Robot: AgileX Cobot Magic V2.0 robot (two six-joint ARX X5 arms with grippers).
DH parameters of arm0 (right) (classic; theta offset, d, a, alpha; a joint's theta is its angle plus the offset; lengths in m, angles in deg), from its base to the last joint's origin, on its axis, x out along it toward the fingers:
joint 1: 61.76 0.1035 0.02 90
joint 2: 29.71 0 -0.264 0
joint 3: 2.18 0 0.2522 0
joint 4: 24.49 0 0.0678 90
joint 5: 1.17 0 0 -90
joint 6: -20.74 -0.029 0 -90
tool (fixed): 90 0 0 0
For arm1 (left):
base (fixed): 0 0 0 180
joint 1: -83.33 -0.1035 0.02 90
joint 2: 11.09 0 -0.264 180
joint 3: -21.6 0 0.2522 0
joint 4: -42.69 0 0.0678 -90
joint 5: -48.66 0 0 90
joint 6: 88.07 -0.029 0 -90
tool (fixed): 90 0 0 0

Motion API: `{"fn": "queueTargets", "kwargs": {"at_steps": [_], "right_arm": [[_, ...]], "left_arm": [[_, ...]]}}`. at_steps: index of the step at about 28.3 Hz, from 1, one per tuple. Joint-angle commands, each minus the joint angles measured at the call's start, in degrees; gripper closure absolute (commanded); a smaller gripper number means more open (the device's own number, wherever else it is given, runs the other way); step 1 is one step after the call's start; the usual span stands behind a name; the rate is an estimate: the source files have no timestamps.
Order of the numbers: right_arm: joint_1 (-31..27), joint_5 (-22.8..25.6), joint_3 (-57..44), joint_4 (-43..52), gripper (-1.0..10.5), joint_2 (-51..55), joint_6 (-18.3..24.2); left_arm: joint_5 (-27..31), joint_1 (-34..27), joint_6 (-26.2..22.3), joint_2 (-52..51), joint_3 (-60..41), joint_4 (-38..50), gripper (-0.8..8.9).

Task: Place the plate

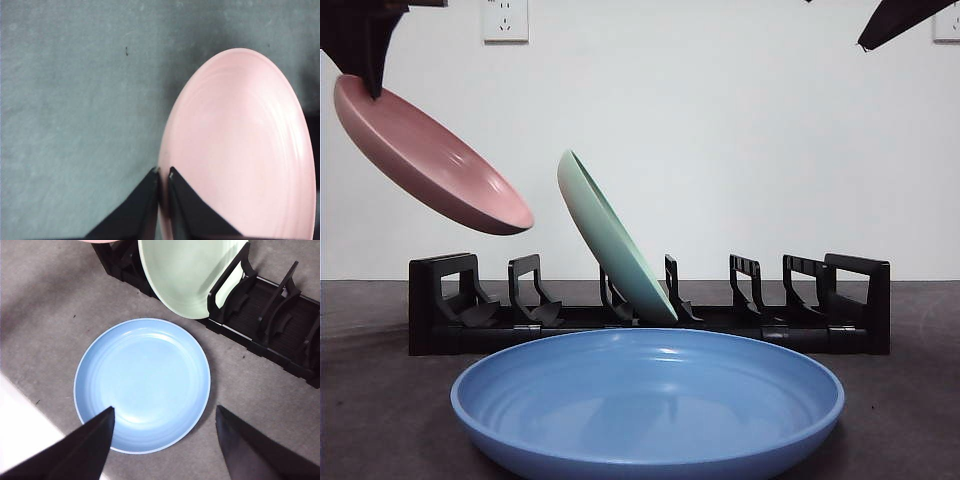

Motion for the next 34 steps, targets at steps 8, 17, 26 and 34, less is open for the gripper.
{"fn": "queueTargets", "kwargs": {"at_steps": [8,17,26,34], "right_arm": [[0.4,0.4,0.5,0.2,6.3,-0.4,1.2],[0.3,0.6,0.5,0.2,6.3,-0.4,1.6],[0.3,2.8,0.5,0.4,6.3,-0.4,2.4],[0.3,3.2,0.5,2.7,6.3,-0.4,2.4]], "left_arm": [[0.3,-0.2,-0.6,-9.0,-1.6,-6.5,7.98],[-5.3,-0.2,3.0,-27.3,-25.8,0.1,7.98],[-17.2,2.4,16.7,-41.7,-45.5,4.2,7.98],[-20.0,11.4,26.3,-40.1,-52.6,17.0,7.98]]}}
